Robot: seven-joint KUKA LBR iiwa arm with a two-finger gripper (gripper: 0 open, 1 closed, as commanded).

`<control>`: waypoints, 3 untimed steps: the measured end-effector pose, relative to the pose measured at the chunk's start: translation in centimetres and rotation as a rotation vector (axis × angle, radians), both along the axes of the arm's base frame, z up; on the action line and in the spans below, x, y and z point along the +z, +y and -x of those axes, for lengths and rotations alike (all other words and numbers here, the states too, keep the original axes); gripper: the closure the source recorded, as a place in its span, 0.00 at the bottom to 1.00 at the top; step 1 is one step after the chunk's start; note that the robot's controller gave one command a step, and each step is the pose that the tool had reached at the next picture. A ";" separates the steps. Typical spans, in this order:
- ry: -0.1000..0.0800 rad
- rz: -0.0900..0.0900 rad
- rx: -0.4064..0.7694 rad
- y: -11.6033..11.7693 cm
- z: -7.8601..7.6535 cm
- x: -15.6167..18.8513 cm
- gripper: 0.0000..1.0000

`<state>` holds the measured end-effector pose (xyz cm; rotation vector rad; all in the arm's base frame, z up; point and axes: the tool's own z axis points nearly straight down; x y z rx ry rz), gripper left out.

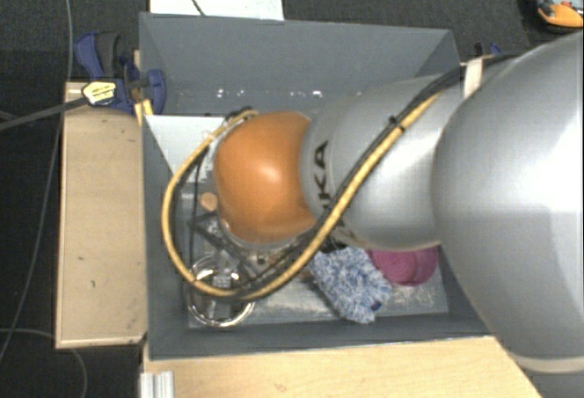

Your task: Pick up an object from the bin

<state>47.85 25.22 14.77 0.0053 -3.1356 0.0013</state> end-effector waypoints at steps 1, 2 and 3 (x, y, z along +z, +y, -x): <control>-0.007 -0.002 -0.007 -0.1 -0.3 0.4 0.00; -0.007 -0.003 -0.033 -2.3 -1.8 -7.7 0.00; -0.013 -0.008 -0.057 -2.8 -1.5 -7.7 0.00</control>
Offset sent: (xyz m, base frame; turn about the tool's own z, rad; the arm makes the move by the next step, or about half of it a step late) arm 0.0168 -0.0228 -0.0777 0.0286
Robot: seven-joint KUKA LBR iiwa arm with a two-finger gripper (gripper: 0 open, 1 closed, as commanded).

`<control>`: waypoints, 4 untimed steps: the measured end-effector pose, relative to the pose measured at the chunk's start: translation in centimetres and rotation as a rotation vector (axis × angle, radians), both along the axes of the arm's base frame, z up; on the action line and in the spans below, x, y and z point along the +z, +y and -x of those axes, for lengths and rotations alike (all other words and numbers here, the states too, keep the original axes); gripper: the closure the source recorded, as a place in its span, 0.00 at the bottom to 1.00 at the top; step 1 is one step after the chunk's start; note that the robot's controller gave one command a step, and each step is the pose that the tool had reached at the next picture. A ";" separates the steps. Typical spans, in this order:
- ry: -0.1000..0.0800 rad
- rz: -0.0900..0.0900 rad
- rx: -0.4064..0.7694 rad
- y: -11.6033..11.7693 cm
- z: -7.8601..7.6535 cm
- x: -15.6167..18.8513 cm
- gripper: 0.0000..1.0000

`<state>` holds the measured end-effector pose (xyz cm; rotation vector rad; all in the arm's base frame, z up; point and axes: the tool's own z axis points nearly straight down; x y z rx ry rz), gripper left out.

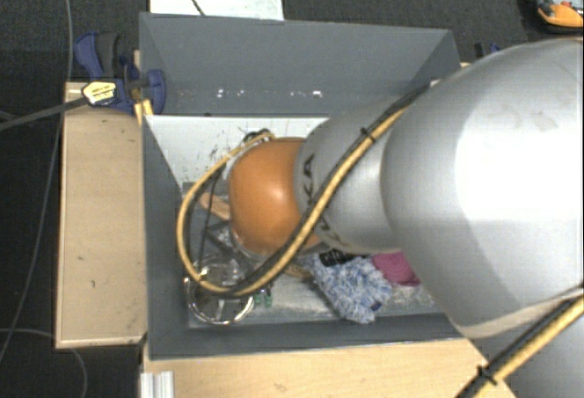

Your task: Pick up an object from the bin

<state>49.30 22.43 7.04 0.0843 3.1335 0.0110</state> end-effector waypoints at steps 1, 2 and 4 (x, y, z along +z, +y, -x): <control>0.006 0.002 -0.165 -2.1 -0.8 0.0 0.00; 0.003 0.001 -0.053 -0.9 -0.4 0.0 0.00; 0.000 0.000 -0.163 -2.1 -1.0 0.1 1.00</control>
Offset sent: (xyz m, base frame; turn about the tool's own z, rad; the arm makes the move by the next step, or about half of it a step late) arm 0.0023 -0.0053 0.0000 0.0239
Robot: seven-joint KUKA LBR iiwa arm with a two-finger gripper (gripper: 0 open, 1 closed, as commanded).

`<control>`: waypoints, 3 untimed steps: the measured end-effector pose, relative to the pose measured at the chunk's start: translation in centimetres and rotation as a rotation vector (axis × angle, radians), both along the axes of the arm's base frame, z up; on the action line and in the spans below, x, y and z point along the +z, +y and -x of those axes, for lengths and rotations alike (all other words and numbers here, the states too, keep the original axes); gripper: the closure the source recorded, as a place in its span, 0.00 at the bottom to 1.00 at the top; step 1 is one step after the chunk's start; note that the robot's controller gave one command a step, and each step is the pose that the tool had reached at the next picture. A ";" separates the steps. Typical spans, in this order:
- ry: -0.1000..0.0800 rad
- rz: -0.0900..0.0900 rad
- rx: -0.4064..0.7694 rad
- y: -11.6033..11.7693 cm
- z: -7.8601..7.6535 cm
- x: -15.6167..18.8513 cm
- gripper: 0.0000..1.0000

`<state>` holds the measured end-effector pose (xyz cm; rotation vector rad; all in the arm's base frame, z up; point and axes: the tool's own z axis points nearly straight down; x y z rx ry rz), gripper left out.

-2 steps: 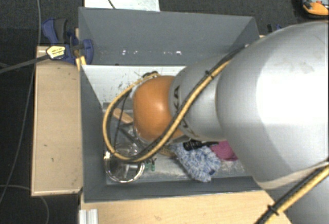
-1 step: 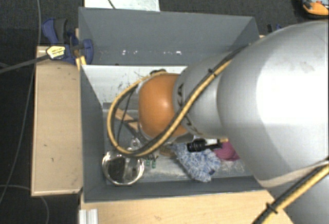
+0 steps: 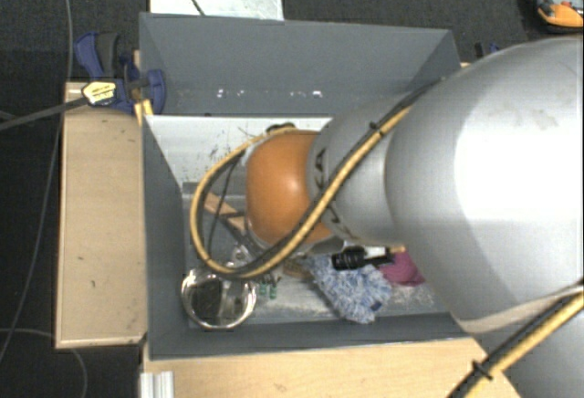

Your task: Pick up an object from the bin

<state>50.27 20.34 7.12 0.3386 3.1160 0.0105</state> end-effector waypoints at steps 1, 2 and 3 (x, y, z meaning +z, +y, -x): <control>-0.001 -0.001 -0.002 0.0 0.0 2.0 1.00; -0.003 -0.002 -0.004 0.0 -0.1 3.3 1.00; -0.004 -0.002 -0.005 0.0 -0.1 5.2 1.00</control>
Offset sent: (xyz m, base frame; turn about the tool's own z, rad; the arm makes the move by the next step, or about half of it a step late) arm -0.0005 -0.0005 0.0419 0.0016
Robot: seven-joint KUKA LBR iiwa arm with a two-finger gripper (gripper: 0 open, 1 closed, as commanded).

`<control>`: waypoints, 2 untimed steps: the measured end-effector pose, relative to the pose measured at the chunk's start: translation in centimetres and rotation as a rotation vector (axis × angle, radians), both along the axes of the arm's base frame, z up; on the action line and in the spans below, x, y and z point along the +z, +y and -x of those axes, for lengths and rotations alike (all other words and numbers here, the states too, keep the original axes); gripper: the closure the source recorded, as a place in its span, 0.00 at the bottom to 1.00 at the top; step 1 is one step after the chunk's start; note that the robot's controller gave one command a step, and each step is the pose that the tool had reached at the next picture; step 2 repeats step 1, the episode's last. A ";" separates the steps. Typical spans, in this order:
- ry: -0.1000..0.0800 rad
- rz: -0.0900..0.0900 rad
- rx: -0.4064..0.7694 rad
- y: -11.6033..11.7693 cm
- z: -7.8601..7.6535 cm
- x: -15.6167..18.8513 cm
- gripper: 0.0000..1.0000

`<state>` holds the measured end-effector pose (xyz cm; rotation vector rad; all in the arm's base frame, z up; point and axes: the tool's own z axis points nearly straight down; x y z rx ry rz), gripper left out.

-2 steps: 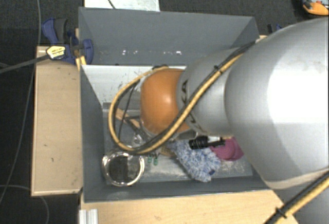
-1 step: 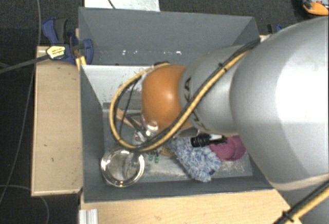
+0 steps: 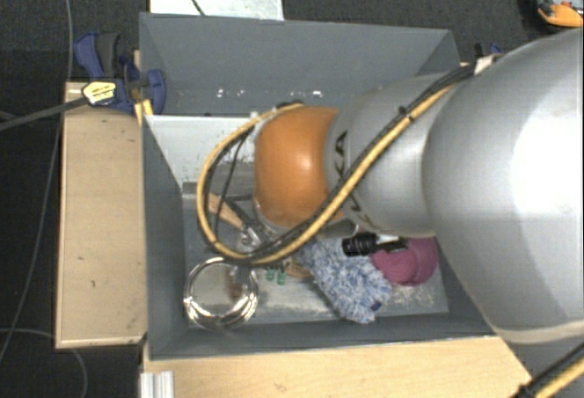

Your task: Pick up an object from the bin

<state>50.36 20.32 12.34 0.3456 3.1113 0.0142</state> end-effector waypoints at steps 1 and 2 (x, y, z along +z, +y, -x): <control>0.003 0.001 0.000 0.0 0.1 2.3 1.00; 0.003 0.001 0.000 0.0 0.1 2.3 1.00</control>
Offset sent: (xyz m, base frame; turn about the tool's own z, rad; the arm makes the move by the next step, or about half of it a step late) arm -0.0006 -0.0003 0.0465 -0.0001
